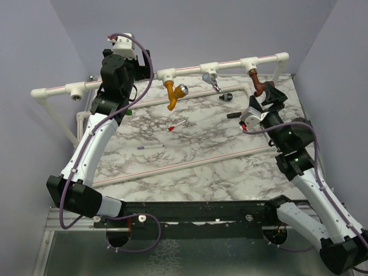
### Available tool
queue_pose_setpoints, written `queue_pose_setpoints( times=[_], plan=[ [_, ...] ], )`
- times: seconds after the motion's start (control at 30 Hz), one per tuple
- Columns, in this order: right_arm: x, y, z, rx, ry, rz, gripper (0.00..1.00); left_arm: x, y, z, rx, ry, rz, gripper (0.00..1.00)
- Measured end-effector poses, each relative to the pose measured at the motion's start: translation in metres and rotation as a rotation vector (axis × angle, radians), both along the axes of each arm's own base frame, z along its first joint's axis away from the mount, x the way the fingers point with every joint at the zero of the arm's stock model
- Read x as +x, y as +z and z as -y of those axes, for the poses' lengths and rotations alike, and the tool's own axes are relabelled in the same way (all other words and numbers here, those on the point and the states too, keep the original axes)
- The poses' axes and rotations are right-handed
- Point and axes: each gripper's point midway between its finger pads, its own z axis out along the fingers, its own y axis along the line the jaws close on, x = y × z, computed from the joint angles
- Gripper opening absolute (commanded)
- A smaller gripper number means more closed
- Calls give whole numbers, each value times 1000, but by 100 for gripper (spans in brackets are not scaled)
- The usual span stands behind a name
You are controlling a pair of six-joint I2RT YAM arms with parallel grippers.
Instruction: Install the water faucets
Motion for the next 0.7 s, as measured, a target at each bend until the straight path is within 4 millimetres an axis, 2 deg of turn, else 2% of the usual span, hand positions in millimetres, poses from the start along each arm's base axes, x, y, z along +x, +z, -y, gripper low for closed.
queue_pose_setpoints(
  times=[0.5, 0.7],
  plan=[
    [36, -7, 11, -155, -230, 68, 57, 0, 0, 0, 0, -1, 0, 99],
    [48, -14, 17, -162, -295, 50, 41, 0, 0, 0, 0, -1, 0, 99]
  ],
)
